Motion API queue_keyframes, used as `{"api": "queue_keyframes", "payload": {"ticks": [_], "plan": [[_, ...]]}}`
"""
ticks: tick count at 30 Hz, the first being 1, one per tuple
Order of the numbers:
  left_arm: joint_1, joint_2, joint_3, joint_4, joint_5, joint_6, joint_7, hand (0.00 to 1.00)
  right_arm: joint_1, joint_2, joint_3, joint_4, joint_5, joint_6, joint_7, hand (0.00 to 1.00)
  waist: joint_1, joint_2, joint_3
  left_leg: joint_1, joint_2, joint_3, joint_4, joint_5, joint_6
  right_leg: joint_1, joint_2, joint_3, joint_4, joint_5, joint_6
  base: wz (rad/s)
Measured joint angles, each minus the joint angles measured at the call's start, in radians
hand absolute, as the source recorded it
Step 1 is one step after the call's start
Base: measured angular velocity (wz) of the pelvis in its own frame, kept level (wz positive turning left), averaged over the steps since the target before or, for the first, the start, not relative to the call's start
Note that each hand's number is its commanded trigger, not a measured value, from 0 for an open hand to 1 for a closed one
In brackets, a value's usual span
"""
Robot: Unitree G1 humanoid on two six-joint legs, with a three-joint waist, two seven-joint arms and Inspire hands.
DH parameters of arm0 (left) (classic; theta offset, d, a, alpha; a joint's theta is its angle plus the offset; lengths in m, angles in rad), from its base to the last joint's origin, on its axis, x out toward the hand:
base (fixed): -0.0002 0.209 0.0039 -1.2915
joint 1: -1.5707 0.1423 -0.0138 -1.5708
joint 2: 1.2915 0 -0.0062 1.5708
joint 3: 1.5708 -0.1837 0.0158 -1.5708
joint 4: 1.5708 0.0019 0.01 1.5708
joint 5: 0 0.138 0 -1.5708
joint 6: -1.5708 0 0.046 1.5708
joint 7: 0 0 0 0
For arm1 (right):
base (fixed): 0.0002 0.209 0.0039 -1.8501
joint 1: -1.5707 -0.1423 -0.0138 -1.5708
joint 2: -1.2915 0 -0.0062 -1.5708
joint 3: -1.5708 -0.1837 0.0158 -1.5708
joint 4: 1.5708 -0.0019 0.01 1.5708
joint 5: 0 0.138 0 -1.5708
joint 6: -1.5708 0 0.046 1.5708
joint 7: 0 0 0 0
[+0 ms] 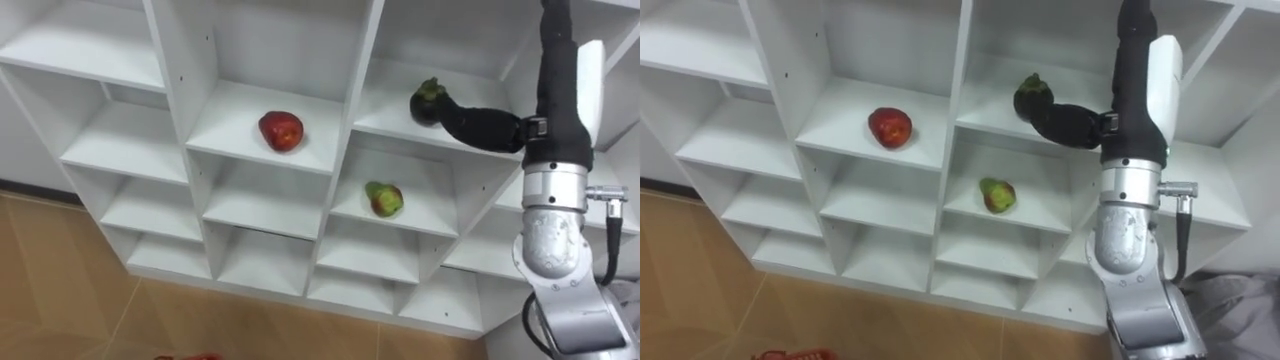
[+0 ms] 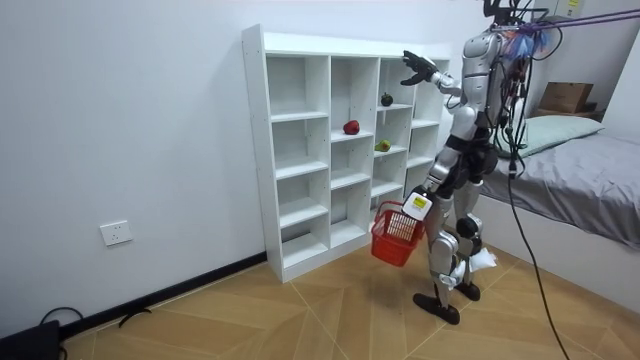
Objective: Collect fruits from the closet
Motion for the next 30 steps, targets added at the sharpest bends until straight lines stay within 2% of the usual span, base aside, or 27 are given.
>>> {"api": "queue_keyframes", "payload": {"ticks": [6, 13, 19, 30], "plan": [[0.008, -0.001, -0.002, -0.022, 0.000, 0.015, 0.002, 1.00, -0.018, 0.000, 0.000, 0.055, 0.070, -0.032, -0.003, 0.00, -0.005, 0.005, -0.0042, -0.007, -0.004, -0.022, 0.014, 0.000, 0.000, 0.003, -0.006, -0.024, -0.001, 0.000, -0.001, 0.10], [0.022, -0.002, -0.002, -0.034, 0.000, 0.028, 0.001, 1.00, -0.030, 0.000, -0.001, 0.113, 0.068, -0.065, -0.005, 0.00, -0.003, 0.011, -0.0105, -0.007, -0.006, -0.025, 0.019, 0.002, 0.002, 0.006, -0.008, -0.025, -0.002, 0.000, -0.001, 0.01], [0.023, -0.003, -0.002, -0.034, 0.000, 0.029, -0.003, 1.00, -0.033, 0.000, -0.001, 0.123, 0.066, -0.065, -0.005, 0.00, -0.003, 0.016, -0.0161, -0.005, -0.010, -0.026, 0.018, 0.004, 0.006, 0.006, -0.012, -0.025, -0.002, 0.000, 0.000, 0.00], [0.029, -0.003, -0.001, -0.037, 0.000, 0.029, -0.008, 1.00, -0.032, 0.011, -0.001, 0.122, 0.054, -0.062, 0.001, 0.00, 0.000, 0.019, -0.0159, -0.002, -0.010, -0.026, 0.017, 0.004, 0.006, 0.006, -0.011, -0.023, -0.001, 0.000, 0.000, 0.00]]}}
